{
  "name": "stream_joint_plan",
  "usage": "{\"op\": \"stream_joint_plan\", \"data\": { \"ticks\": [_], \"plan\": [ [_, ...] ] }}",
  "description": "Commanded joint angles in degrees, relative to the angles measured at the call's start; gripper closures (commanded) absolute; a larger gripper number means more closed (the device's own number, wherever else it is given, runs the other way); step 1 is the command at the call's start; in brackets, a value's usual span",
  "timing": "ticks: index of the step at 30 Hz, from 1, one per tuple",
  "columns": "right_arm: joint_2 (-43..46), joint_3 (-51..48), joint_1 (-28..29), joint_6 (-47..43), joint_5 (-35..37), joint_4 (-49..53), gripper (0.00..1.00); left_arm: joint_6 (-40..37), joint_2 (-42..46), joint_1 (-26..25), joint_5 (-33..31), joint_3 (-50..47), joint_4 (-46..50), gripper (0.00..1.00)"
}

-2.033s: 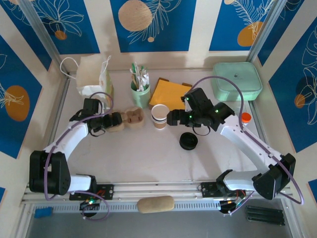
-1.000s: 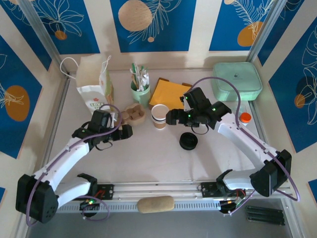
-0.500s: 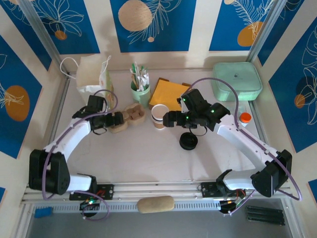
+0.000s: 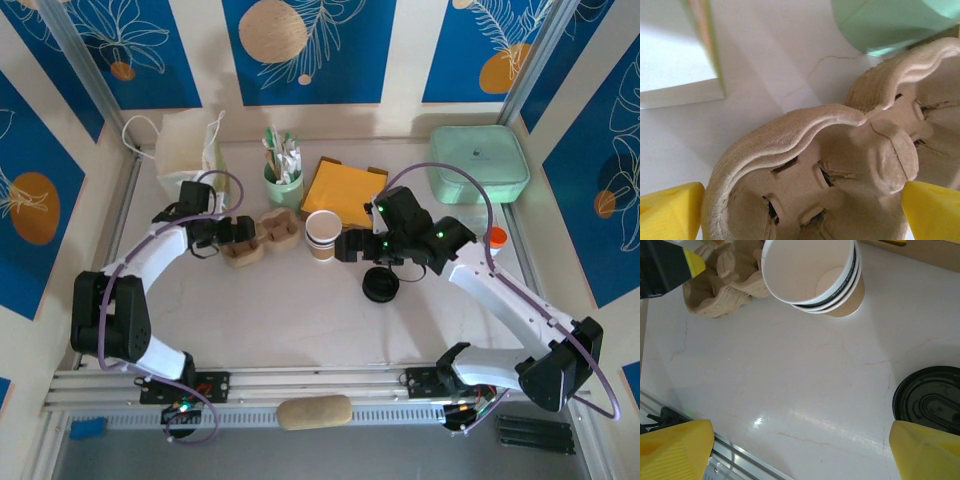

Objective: Pack the takeout coffee

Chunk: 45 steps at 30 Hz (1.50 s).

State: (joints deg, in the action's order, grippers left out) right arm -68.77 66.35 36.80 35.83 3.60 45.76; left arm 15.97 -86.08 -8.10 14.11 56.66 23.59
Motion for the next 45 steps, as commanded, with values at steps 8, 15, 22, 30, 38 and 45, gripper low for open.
{"op": "stream_joint_plan", "data": {
  "ticks": [8,15,22,30,38,45],
  "plan": [
    [-1.6,-0.79,0.21,0.86,-1.86,-1.46,0.09,3.11,5.46,-5.64,11.03,-7.76,-3.34,0.0],
    [-3.25,-0.3,0.29,0.64,-1.97,-2.01,0.09,8.64,9.91,-12.88,11.0,-12.73,-6.48,0.01],
    [-5.36,0.26,0.38,0.55,-2.42,-2.86,0.1,14.76,11.64,-21.35,8.86,-14.46,-10.3,0.0],
    [-7.66,1.63,1.83,0.47,-3.07,-2.97,0.11,18.56,17.06,-25.52,3.69,-15.69,-7.79,0.0],
    [-13.53,7.49,7.86,-1.31,-2.71,-1.87,0.21,21.28,25.6,-22.7,-10.86,-13.7,2.47,0.01],
    [-24.13,17.31,12.78,-3.69,-1.28,0.63,0.27,21.12,28.06,-13.01,-9.19,-13.27,3.36,0.0]
  ]
}}
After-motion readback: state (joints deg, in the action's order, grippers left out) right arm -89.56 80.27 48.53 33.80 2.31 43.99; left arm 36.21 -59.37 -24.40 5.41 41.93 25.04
